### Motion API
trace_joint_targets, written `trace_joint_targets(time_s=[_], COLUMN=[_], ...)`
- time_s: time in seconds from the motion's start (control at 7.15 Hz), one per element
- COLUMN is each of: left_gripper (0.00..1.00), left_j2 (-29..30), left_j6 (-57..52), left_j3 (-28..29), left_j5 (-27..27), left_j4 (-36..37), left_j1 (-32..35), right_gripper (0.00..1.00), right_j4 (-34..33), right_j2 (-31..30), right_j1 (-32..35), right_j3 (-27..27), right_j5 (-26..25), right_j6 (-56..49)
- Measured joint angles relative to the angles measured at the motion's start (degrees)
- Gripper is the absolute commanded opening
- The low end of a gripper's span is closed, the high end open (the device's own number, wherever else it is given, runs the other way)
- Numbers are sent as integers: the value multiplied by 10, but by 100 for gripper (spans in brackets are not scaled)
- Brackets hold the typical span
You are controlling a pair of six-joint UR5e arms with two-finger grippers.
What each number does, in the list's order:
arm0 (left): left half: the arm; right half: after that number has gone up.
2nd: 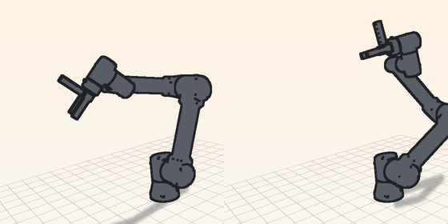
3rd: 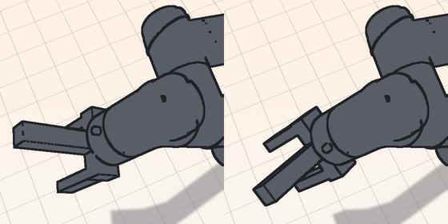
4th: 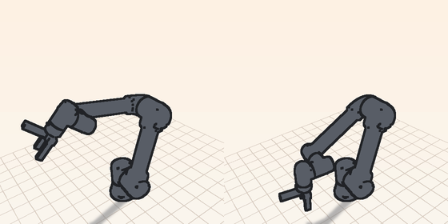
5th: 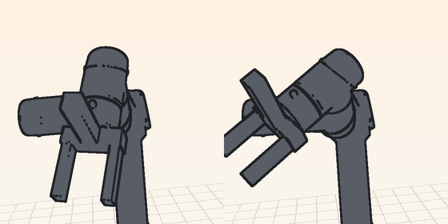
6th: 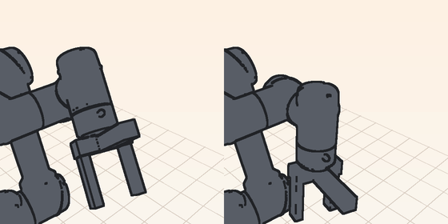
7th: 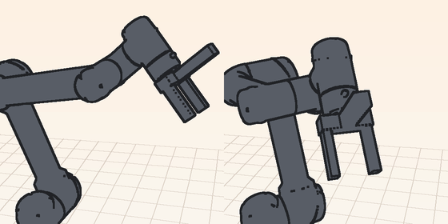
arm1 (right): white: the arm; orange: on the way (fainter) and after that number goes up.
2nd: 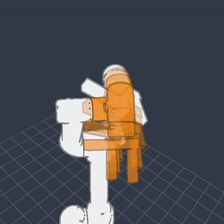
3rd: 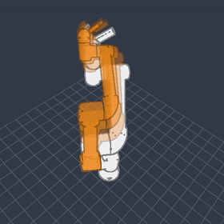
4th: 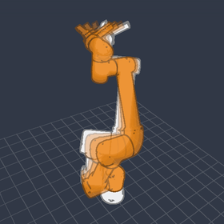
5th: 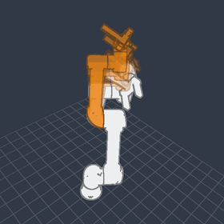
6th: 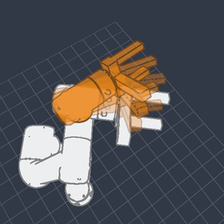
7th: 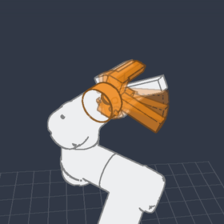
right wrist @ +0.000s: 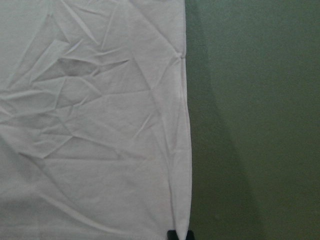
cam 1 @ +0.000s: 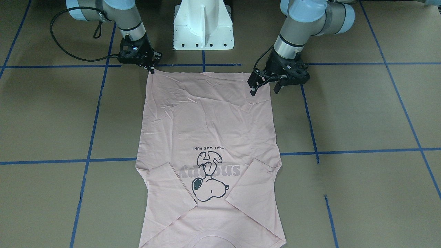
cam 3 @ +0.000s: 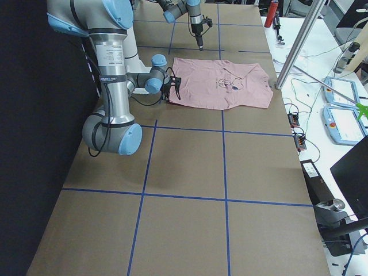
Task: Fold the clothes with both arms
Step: 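Move both grippers down to the shirt hem nearest the robot, then grasp the hem corners nearest the robot with both grippers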
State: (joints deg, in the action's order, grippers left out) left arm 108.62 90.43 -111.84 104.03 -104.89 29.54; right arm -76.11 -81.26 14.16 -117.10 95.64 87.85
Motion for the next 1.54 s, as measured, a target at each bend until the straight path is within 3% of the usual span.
trace_joint_targets(time_s=[0.56, 0.98, 1.12, 1.26, 1.54], left_gripper=[98, 98, 93, 75, 24], left_j2=[-36, -58, -62, -63, -64], left_j6=[151, 160, 160, 160, 161], left_j3=[-11, -11, -10, -10, -10], left_j5=[-111, -129, -129, -129, -129], left_j4=[58, 63, 64, 64, 65], left_j1=[-129, -143, -147, -150, -154], right_gripper=[0, 0, 0, 0, 0], right_j4=[1, 1, 0, 0, 0], right_j2=[-1, 2, 2, 2, 0], right_j1=[0, -1, -1, -1, -1], right_j3=[-6, -6, -6, -6, -6], right_j5=[1, 1, 2, 3, 4], right_j6=[-1, -1, -1, -1, -1])
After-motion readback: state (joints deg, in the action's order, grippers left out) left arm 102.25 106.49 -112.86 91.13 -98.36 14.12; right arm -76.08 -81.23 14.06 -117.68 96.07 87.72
